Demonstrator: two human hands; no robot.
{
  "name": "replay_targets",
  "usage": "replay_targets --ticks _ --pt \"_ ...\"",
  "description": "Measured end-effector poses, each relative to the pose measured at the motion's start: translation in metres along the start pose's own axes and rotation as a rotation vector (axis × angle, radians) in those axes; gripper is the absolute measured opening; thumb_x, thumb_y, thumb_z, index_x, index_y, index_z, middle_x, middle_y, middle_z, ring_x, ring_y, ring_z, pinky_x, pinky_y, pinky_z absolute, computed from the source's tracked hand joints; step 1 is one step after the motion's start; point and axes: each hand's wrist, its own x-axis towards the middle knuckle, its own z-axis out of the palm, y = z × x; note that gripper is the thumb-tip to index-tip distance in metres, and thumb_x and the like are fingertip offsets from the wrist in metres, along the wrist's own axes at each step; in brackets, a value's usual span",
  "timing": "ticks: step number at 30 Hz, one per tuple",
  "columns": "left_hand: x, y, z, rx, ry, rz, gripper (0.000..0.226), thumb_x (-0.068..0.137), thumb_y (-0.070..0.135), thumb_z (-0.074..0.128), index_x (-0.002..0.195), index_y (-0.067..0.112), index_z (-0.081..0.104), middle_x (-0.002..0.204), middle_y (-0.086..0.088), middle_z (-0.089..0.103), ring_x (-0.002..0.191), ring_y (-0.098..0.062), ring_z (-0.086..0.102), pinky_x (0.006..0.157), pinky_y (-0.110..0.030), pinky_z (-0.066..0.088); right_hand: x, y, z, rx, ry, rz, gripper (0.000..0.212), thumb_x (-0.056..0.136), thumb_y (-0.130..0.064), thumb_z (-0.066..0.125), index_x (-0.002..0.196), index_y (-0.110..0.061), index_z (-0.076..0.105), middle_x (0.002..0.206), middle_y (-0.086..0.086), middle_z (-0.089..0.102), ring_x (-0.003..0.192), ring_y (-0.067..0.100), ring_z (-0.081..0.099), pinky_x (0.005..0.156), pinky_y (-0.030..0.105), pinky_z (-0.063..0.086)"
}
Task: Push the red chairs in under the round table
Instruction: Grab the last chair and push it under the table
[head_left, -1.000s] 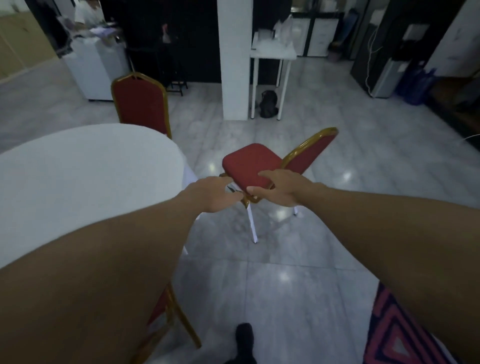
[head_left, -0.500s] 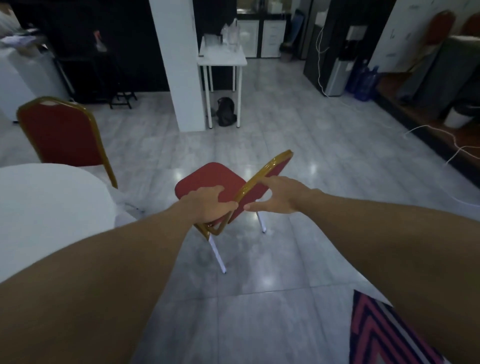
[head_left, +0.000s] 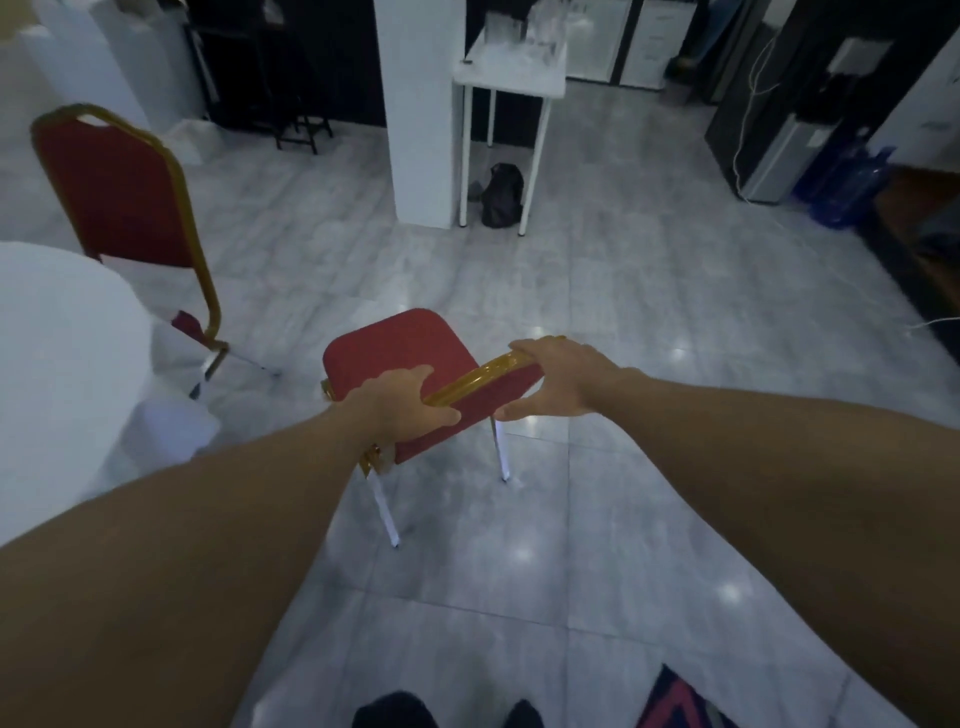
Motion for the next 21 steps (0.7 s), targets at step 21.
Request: replay_targets --ticks 21 --pt "0.116 0.004 0.047 -0.252 -0.172 -0.100 0.048 0.083 0.024 0.061 0.131 0.029 0.063 0.103 0.001 0.069 0.096 -0.025 0.068 0.087 -0.038 0.055 0.171 0.064 0.029 -0.136 -0.252 -0.386 0.051 0.089 -0.041 0.074 0.139 -0.039 0.065 0.121 -0.009 0.072 0.112 0.021 0.068 0.094 0.043 0.053"
